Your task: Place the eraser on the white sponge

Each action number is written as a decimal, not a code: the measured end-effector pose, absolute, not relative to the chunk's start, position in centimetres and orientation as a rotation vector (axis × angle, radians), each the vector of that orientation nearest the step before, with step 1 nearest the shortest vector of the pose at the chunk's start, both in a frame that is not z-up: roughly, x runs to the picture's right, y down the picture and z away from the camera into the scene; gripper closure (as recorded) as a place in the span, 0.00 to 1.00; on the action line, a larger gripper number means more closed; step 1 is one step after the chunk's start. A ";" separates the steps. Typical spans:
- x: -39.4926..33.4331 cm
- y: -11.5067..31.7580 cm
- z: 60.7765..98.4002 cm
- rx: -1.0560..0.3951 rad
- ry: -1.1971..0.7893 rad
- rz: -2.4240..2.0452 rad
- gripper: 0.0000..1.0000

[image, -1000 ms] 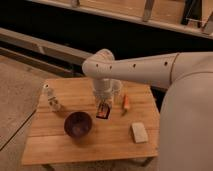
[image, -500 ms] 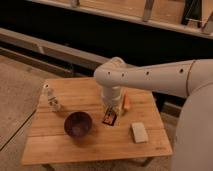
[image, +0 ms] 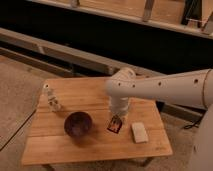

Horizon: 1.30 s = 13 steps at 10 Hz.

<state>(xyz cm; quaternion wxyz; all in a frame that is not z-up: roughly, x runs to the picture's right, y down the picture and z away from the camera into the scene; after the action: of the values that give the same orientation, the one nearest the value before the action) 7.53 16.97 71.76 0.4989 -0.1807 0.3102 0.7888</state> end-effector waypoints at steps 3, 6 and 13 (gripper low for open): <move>8.4 18.8 71.9 -0.430 0.780 1.925 1.00; 9.2 19.6 72.6 -0.432 0.798 1.952 1.00; 13.2 19.8 74.7 -0.454 0.816 2.043 1.00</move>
<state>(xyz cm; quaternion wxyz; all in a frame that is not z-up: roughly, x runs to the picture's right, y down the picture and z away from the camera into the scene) 13.17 19.85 74.68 0.4329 -0.1822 0.3274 0.8198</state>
